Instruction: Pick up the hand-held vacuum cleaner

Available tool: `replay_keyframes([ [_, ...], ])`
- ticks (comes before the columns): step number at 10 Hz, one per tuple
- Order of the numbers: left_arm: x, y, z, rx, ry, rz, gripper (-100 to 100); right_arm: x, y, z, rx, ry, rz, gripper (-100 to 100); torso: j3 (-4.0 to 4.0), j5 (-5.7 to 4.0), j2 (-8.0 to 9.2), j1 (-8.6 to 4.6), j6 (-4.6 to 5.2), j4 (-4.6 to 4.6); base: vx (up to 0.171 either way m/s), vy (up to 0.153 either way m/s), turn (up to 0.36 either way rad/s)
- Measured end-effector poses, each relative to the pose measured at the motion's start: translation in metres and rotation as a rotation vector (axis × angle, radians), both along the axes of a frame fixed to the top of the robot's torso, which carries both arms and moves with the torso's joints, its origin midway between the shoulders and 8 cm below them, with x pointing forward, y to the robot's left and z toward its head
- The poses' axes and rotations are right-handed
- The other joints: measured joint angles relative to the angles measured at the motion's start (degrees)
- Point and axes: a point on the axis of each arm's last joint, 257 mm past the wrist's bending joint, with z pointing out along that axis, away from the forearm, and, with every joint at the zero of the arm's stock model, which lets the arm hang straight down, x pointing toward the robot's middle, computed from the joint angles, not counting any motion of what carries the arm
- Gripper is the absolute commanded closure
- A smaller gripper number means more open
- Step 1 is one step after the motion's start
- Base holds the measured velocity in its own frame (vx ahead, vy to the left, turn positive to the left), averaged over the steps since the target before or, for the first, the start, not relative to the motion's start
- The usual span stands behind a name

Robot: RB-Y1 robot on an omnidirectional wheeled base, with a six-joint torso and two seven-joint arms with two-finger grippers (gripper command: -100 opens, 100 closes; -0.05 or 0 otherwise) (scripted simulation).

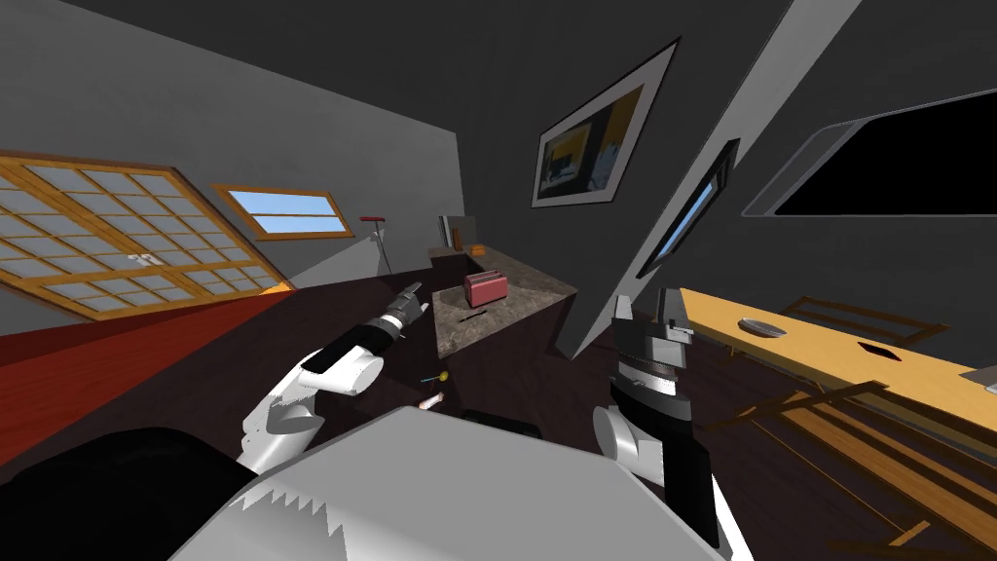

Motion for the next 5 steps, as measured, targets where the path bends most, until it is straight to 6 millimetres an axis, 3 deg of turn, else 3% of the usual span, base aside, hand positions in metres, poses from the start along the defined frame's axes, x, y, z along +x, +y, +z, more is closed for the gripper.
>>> replay_keyframes([
  [5,-0.003,0.025,-0.032,-0.086,0.146,0.039,-100,0.000,0.000,0.000,0.000,0.000,0.000,0,-0.02,0.00,-0.04,0.00,-0.01,-0.01,0.020,-0.034,-0.074],
])
